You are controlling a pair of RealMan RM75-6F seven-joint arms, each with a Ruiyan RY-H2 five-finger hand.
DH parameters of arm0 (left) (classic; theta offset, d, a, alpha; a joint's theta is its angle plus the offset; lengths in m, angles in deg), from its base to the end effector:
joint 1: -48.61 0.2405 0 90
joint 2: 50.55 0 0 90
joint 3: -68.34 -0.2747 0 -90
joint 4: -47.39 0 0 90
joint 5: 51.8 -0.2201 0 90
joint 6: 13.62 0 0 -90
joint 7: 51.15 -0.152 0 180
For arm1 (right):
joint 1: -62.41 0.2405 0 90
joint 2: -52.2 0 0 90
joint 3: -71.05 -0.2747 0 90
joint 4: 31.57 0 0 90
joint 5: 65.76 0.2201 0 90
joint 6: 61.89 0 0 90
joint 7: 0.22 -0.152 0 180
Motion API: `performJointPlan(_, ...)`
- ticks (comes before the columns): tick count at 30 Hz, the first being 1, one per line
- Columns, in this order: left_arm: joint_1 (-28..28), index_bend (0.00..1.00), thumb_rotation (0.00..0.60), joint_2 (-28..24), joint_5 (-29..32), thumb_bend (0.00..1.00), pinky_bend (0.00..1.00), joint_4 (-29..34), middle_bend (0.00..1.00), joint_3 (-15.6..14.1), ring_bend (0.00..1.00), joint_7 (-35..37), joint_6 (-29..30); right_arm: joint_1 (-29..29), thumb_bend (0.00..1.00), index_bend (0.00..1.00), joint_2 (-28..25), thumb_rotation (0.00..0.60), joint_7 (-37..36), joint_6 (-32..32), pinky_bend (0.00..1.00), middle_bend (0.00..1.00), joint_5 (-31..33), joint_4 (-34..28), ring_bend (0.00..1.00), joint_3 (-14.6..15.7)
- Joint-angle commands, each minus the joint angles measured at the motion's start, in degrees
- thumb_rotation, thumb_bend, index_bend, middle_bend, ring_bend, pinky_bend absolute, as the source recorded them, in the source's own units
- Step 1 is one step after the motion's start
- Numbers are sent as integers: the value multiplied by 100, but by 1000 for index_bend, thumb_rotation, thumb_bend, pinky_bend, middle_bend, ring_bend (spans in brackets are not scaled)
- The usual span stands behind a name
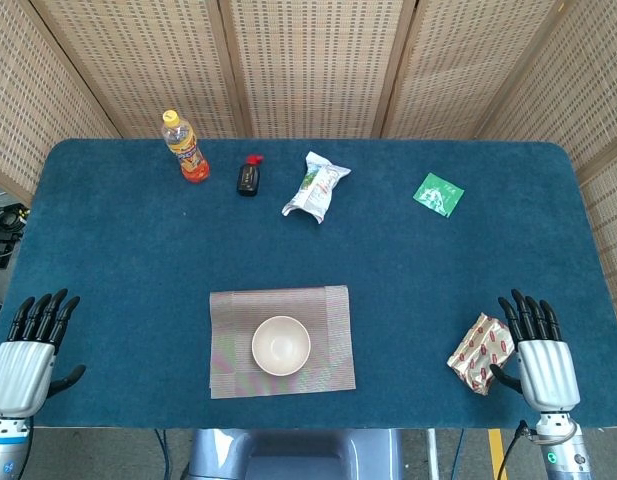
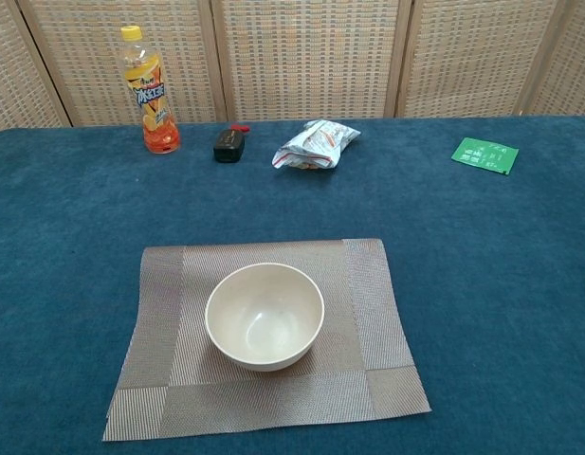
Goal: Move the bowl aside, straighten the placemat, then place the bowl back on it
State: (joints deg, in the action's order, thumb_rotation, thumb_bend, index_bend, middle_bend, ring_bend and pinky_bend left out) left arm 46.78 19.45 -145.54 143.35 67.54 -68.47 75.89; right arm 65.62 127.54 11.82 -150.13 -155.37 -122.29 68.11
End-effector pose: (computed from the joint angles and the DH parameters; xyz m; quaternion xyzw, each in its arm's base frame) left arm -0.2980 0.1582 0.1153 -0.6427 -0.3249 -0.3665 0.5891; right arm -0.3092 -0.1809 0.0999 0.6030 -0.3544 0.3954 0.5953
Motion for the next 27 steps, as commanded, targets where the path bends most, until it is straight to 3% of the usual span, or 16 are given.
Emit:
performJointPlan(1, -17, 0, 600, 5, -36, 52, 0, -3, 0, -22, 0, 2, -27, -1, 102, 0, -9, 600, -18, -4, 0, 0, -3, -3, 0, 2)
performJointPlan(13, -229, 18, 600, 50, -329, 55, 0, 89, 0, -57, 0, -44, -238, -26, 102, 0, -66, 600, -123, -111, 0, 0, -113, -38, 0, 23)
performJointPlan(18, -536, 128, 600, 152, -536, 62, 0, 303, 0, 22, 0, -335, -570, -51, 103, 0, -94, 600, -155, -192, 0, 0, -187, -80, 0, 38)
performJointPlan(21, -762, 266, 600, 295, -609, 76, 0, 431, 0, 66, 0, -562, -894, -66, 103, 0, -119, 600, -190, -228, 0, 0, -206, -105, 0, 39)
performJointPlan(27, -1202, 356, 600, 794, -540, 90, 0, 550, 0, 192, 0, -1085, -1596, -94, 102, 0, -173, 600, -238, -306, 0, 0, -265, -156, 0, 46)
